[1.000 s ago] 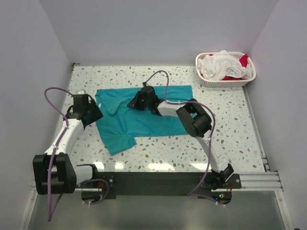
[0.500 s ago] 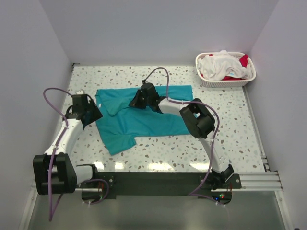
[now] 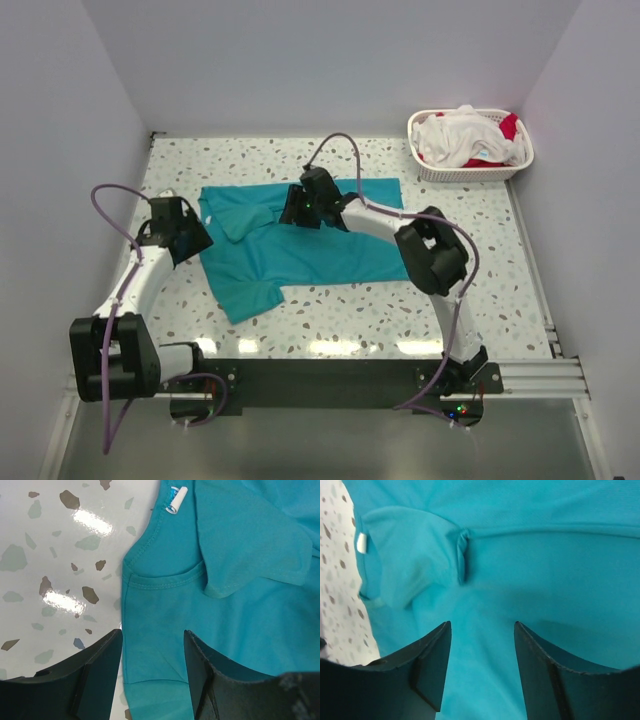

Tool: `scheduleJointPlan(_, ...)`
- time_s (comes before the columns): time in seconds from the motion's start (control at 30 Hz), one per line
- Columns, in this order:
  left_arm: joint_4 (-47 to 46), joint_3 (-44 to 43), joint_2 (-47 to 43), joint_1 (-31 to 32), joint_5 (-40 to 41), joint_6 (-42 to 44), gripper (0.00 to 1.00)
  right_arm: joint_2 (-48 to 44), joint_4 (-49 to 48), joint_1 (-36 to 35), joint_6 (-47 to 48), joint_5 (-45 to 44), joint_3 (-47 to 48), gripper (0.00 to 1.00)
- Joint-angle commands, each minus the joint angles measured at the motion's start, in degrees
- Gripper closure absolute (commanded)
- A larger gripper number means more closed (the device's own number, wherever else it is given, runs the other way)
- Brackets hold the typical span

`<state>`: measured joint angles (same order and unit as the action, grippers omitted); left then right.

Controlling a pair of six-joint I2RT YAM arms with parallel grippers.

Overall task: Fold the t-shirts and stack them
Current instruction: Fold the tshirt

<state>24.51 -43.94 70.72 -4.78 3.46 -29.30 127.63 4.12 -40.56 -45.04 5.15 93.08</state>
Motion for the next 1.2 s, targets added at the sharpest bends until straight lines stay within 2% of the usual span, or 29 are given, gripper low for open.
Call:
scheduleJointPlan(0.0,-0.7,0.0,0.5,-0.5,0.3,0.3,0.43,-12.7,8.7,1.1,10.1,-7.1,-3.0,0.42)
scheduleJointPlan(0.03,0.2,0.2,0.5,-0.5,1.1,-0.7,0.43,-14.5,10.5,1.4,11.6,-10.5,-4.1,0.40)
scheduleJointPlan(0.17,3.5,1.5,1.1,-0.7,3.6,-3.4,0.46,-23.4,21.2,5.4,15.6,-13.8,-11.4,0.34)
scheduleJointPlan(0.3,6.2,3.5,1.3,-0.8,4.6,-5.4,0.51,-33.9,25.5,8.6,16.8,-14.5,-19.5,0.32)
scheduleJointPlan(0.43,7.6,6.1,1.0,-0.7,3.9,-7.1,0.51,-40.1,28.4,9.2,17.5,-16.2,-25.8,0.31)
scheduleJointPlan(0.57,9.6,6.4,2.1,-0.7,3.6,-7.9,0.51,-43.6,27.1,9.2,17.4,-15.3,-31.6,0.30)
scheduleJointPlan(0.83,15.2,4.8,1.2,0.5,4.4,-8.3,0.48,-46.8,23.8,9.2,18.1,-14.9,-36.2,0.30)
scheduleJointPlan(1.17,12.0,4.6,4.7,2.6,1.4,-8.3,0.48,-48.3,21.4,9.1,19.0,-14.7,-40.2,0.30)
